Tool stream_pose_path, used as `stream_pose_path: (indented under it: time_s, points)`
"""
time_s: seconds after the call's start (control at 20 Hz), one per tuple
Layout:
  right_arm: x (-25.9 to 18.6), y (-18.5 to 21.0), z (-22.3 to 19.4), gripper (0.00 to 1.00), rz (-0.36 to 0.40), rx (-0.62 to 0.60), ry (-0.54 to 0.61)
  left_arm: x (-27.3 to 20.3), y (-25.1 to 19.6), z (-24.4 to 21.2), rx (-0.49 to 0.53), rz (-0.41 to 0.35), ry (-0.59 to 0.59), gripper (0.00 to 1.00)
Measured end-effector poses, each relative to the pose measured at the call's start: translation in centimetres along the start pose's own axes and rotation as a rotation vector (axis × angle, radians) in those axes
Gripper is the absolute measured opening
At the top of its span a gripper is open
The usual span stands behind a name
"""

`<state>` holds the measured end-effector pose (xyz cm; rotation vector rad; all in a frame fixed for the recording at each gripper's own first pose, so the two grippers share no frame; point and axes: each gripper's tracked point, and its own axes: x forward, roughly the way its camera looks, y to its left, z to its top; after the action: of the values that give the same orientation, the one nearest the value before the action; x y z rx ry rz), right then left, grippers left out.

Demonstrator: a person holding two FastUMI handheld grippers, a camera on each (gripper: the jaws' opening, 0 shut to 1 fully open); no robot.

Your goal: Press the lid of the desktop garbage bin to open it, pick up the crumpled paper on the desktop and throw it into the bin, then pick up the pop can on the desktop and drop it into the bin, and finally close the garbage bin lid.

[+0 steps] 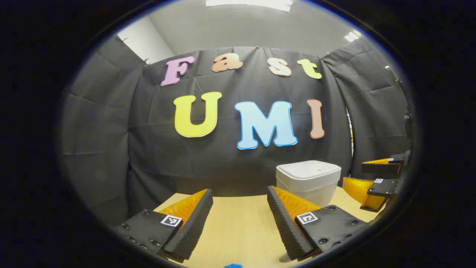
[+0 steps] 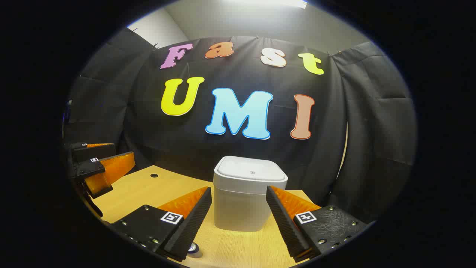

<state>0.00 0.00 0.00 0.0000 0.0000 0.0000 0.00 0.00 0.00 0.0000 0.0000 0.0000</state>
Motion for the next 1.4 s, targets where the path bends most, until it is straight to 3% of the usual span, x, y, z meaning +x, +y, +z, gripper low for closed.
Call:
stream_pose_path:
  time_s: [0.45, 0.8, 0.9, 1.0, 1.1, 1.2, 1.4]
  points:
    - [-0.1, 0.4, 0.3, 0.94, 0.017, 0.003, -0.001, 0.1, 0.0, -0.4, 0.010, -0.013, 0.012, 0.96]
    - [0.7, 0.4, 0.4, 0.82, 0.017, -0.007, -0.005, 0.3, 0.1, -0.9, 0.006, -0.009, 0.017, 0.97]
    - [1.2, 0.3, 0.5, 0.63, 0.016, -0.009, -0.008, 0.4, 0.2, -0.9, 0.007, -0.009, 0.017, 0.98]
    - [1.9, 0.0, 0.6, 0.52, 0.005, -0.010, -0.006, 0.5, 0.2, -1.3, 0.007, -0.009, 0.022, 0.97]
    - [2.9, -0.4, 0.6, 0.51, -0.008, -0.015, 0.007, 0.7, 0.3, -1.5, 0.004, -0.007, 0.030, 0.99]
    - [3.5, -1.2, 1.2, 0.06, -0.034, 0.012, -0.002, 1.5, 0.6, -1.6, 0.008, 0.002, 0.036, 0.99]
    - [6.4, -2.3, 1.0, 0.05, -0.039, 0.043, 0.001, 2.2, 1.1, -2.2, 0.007, 0.022, 0.050, 0.98]
